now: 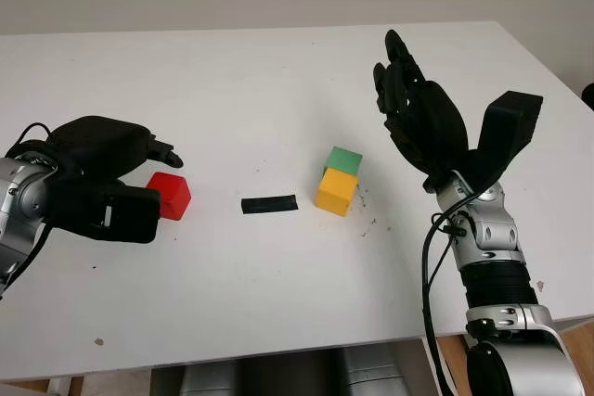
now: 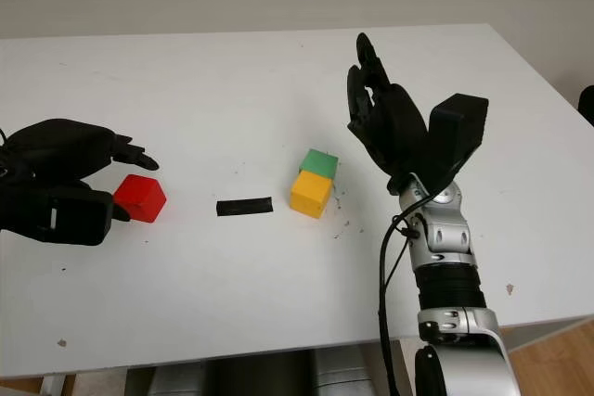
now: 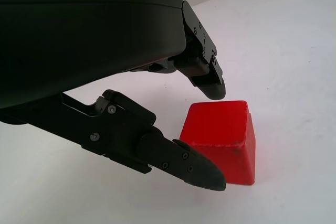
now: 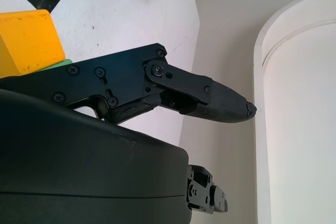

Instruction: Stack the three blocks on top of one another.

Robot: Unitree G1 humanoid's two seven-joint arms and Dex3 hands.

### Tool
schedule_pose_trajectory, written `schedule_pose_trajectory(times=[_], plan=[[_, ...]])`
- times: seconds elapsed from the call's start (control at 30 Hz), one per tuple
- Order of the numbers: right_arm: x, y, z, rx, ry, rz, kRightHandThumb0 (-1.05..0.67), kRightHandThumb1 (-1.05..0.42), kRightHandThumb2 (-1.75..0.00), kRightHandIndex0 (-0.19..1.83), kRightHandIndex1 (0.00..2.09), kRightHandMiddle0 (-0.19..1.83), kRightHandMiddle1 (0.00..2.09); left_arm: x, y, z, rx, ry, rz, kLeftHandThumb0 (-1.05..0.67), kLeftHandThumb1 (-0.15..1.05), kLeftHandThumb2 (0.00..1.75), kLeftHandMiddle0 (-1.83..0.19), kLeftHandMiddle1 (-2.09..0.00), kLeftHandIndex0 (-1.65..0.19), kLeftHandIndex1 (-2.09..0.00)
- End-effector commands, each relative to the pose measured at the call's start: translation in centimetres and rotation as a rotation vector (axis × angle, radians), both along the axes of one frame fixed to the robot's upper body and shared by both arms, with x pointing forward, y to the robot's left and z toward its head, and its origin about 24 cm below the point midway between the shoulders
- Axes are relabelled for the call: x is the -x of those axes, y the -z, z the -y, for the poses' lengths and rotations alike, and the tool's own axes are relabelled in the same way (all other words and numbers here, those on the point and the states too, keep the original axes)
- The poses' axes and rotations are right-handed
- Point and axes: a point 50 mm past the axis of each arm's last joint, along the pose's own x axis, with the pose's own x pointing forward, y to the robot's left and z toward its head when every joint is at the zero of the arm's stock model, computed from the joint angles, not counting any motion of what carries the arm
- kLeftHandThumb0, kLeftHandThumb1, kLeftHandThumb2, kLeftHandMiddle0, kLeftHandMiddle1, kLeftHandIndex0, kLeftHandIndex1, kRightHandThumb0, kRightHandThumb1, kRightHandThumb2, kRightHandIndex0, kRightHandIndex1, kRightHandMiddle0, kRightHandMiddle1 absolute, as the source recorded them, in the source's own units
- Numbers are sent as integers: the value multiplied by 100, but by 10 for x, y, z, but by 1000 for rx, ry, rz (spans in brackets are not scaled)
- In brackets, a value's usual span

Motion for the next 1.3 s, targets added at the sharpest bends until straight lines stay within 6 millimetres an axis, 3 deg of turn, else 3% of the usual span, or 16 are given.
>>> schedule_pose_trajectory(times=[0.0, 0.33, 0.5, 0.7, 0.93, 1.07, 1.27], plan=[[0, -8, 3, 10, 7, 29, -67, -105, -72, -19, 0, -19, 0, 1, 3, 0, -20, 0, -20, -65, 89, 6, -25, -5, -47, -32], [0, -8, 3, 12, 5, 27, -68, -105, -72, -19, 0, -19, 0, 0, 11, 2, 20, 10, 3, -63, 89, 6, -27, -6, -51, -37], [0, -8, 3, 5, 8, 28, -67, -105, -71, -19, 0, -19, 0, 1, 17, 2, 90, 37, 74, -47, 94, 6, -40, -7, -51, -84], [0, -8, 3, 16, 4, 30, -67, -105, -72, -19, 0, -19, 0, 0, 22, 0, 208, 44, 118, -37, 98, 5, -46, -7, -45, -113], [1, -8, 3, 20, 6, 27, -67, -105, -73, -19, 0, -19, 0, 2, 14, 3, 215, 61, 128, -36, 98, 5, -46, -6, -39, -126], [2, -7, 1, 18, 4, 26, -67, -105, -73, -19, 0, -19, 0, 2, 6, 9, 133, 106, 171, -38, 97, 5, -48, -7, -36, -138], [2, -7, 1, 15, 3, 23, -68, -105, -73, -19, 0, -19, 0, 2, -2, 18, 69, 148, 203, -39, 93, 4, -54, -11, -38, -140]])
